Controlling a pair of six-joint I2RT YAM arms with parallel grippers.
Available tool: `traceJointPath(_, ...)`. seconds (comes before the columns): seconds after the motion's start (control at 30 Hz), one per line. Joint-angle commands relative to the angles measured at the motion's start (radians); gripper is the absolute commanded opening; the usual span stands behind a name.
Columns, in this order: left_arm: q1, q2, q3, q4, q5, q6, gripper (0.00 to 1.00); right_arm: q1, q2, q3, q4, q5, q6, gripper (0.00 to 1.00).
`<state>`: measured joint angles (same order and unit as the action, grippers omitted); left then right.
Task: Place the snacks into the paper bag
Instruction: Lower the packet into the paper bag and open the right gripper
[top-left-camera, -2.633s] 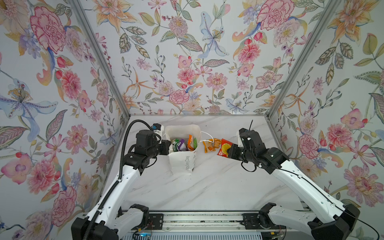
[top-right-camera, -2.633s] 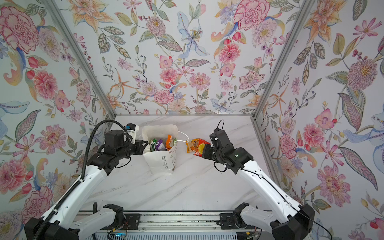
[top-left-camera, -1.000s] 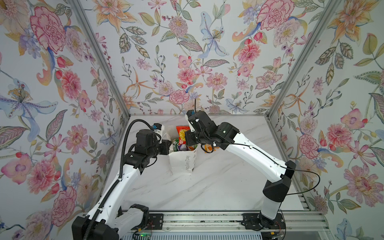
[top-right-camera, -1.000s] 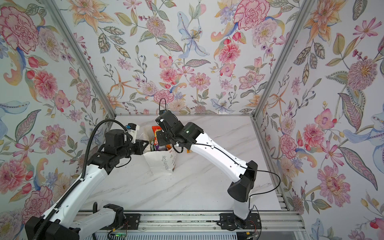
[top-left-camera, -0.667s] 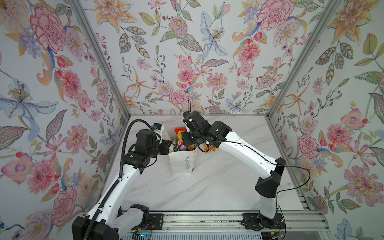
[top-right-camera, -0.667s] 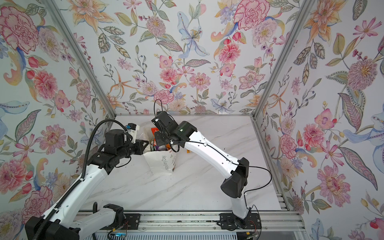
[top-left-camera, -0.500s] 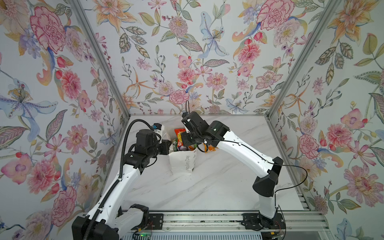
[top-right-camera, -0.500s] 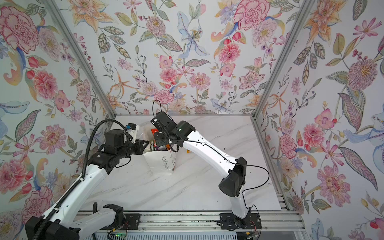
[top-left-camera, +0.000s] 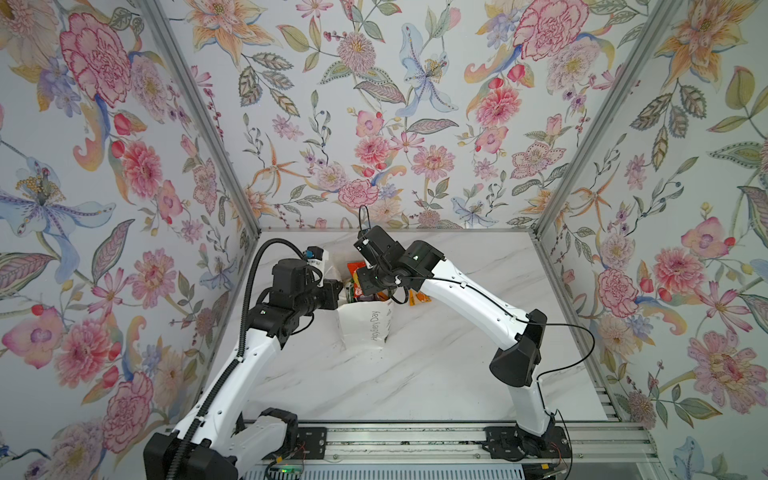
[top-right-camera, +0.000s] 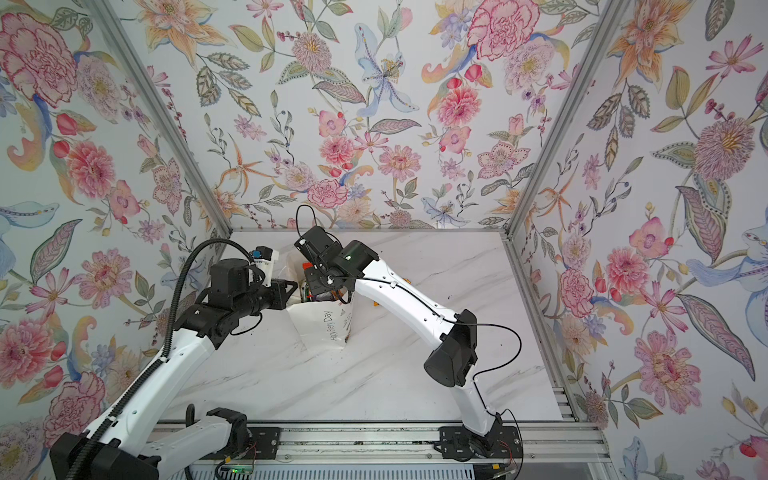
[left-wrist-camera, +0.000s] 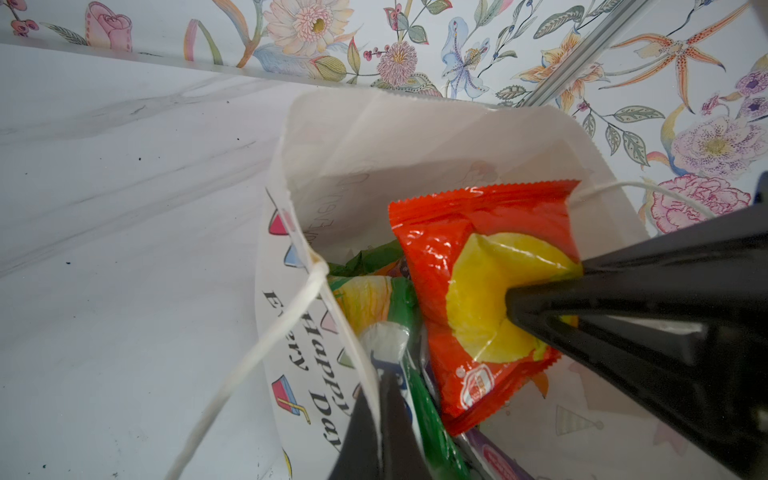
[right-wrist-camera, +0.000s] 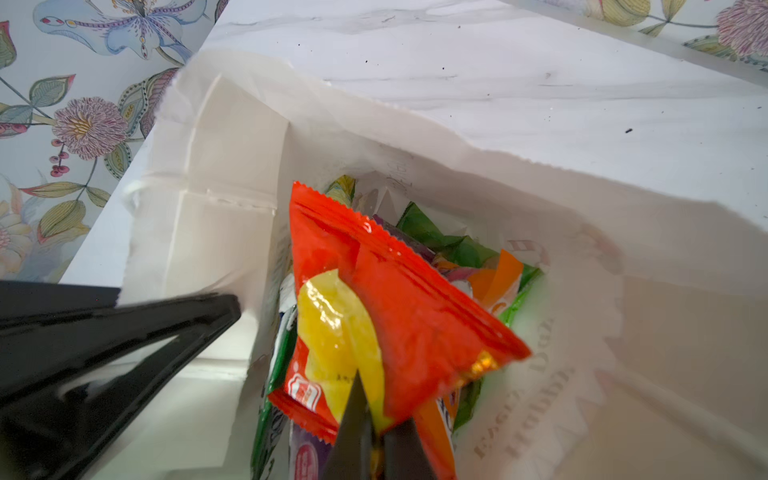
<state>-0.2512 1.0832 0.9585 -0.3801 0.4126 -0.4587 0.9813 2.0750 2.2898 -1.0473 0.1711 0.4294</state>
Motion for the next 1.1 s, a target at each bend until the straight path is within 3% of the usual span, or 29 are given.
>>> traceJointPath(0.0,0.015,-0.034,0.022,0.098,0.000,0.036,0.00,-0.001,0.009,0.034,-0.039,0.027,-0.013,0.07)
traceJointPath(0.3,0.017,-0.036,0.023,0.098,-0.001,0.037,0.00,0.000,-0.005,0.046,-0.048,0.040,-0.015,0.33)
traceJointPath(0.7,0.025,-0.040,0.016,0.104,-0.012,0.034,0.00,0.006,-0.051,0.083,-0.048,0.050,-0.023,0.56)
traceJointPath(1.07,0.032,-0.044,0.011,0.112,-0.020,0.029,0.00,0.015,-0.159,0.088,-0.048,0.085,-0.048,0.58)
